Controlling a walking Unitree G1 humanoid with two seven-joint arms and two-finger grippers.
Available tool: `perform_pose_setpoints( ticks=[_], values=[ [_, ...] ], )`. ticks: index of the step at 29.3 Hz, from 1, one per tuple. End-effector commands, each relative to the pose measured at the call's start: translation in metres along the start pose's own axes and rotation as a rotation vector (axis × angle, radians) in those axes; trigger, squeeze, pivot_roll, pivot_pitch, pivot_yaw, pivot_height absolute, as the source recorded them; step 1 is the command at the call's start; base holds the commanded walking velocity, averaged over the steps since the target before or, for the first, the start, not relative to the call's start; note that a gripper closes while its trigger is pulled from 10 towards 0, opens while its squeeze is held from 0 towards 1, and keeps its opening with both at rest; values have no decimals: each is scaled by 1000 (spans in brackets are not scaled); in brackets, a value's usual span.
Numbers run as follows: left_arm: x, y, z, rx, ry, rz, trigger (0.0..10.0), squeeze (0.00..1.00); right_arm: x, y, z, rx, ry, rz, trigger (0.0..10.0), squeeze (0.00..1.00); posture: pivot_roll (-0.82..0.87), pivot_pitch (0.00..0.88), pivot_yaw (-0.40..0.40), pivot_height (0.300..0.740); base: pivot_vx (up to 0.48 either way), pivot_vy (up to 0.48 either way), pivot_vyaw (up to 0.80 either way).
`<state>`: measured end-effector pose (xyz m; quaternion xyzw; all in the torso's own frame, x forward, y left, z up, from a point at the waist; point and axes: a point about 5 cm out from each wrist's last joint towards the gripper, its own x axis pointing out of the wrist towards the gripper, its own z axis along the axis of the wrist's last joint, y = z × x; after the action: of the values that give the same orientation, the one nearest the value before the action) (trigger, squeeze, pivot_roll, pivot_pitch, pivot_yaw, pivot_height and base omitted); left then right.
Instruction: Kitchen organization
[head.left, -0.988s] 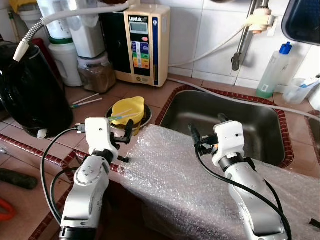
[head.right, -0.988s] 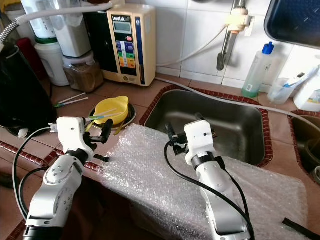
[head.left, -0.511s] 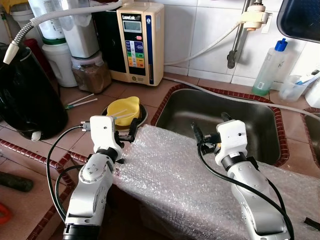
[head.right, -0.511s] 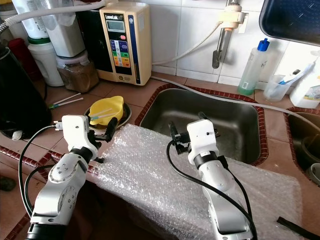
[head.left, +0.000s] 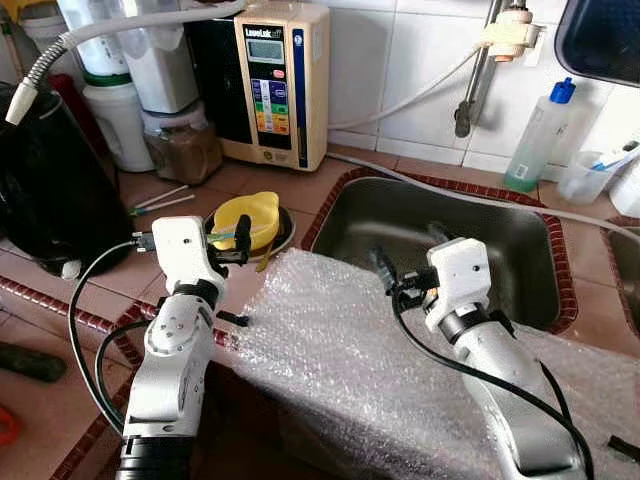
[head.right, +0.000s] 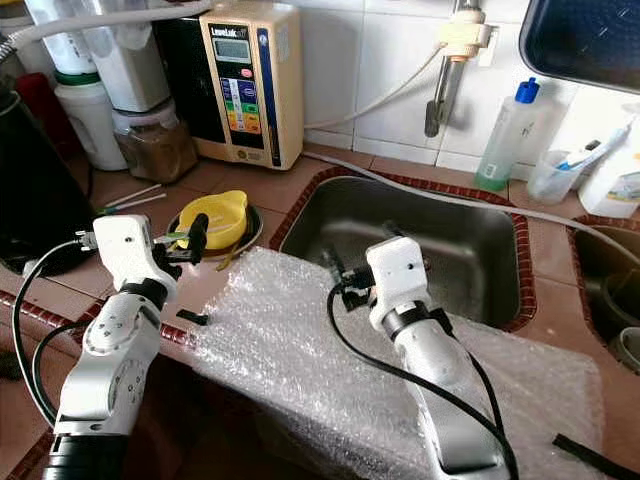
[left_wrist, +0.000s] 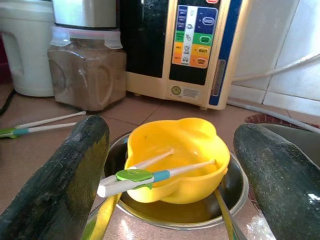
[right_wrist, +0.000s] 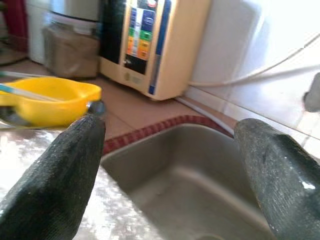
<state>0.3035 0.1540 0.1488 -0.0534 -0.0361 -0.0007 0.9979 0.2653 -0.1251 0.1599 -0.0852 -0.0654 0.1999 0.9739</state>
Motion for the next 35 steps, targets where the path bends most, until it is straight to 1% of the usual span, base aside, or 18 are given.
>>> perform_pose_setpoints(
  ticks=[1,2,3,4,7,8,10,12,15,16,17,19,22,26,27,28,29,35],
  values=[
    [3,3,11,17,-53,36,10000,0,-1,7,6,22,-10,81,10000,0,-12,0,32,740,0,0,0],
    [3,3,11,17,-53,36,10000,0,-1,7,6,22,-10,81,10000,0,-12,0,32,740,0,0,0],
    [5,10,10,-3,-38,89,10000,0,-2,13,8,50,-12,141,10000,0,-12,0,32,740,0,0,0],
    [5,14,9,-25,-25,115,10000,0,-2,16,10,66,-10,172,10000,0,-12,0,33,740,0,0,0],
    [7,20,3,-42,7,136,10000,0,-3,22,14,69,-10,259,10000,0,-12,0,32,740,0,0,0],
    [7,20,3,-46,10,132,10000,0,-4,23,15,70,-10,270,10000,0,-12,0,32,740,0,0,0],
    [7,19,-2,-91,41,137,10000,0,-4,25,16,66,-9,291,10000,0,-14,0,33,740,0,0,0],
    [9,18,-5,-114,54,143,10000,0,-4,26,18,65,-10,303,10000,0,-14,0,34,740,0,0,0],
    [13,14,-8,-129,67,136,10000,0,-5,28,19,67,-7,314,10000,0,-17,0,34,740,0,0,0],
    [15,14,-11,-170,90,155,10000,0,-5,29,19,71,-6,319,10000,0,-21,0,36,740,0,0,0],
    [15,14,-12,-184,98,160,10000,0,-5,30,19,73,-5,322,10000,0,-21,0,36,740,0,0,0],
    [18,13,-13,-191,106,152,10000,0,-6,32,20,80,1,343,10000,0,-25,0,37,740,0,0,0],
    [23,7,-9,-192,85,122,10000,0,-9,36,22,91,6,382,10000,0,-30,0,40,740,0,0,0],
    [28,5,-8,-205,87,111,10000,0,-10,35,22,89,10,377,10000,0,-33,0,42,740,0,0,0],
    [29,4,-9,-224,96,110,4314,0,-10,35,22,85,12,375,10000,0,-35,0,44,740,0,0,0],
    [29,4,-9,-224,96,110,4314,0,-10,35,22,85,12,375,10000,0,-35,0,44,740,0,0,0],
    [29,3,-10,-236,102,107,0,0,-10,35,22,84,14,374,10000,0,-36,0,45,740,0,0,0],
    [29,-1,-12,-248,107,95,0,0,-11,37,21,87,21,378,10000,0,-30,0,44,740,0,0,0]
  ],
)
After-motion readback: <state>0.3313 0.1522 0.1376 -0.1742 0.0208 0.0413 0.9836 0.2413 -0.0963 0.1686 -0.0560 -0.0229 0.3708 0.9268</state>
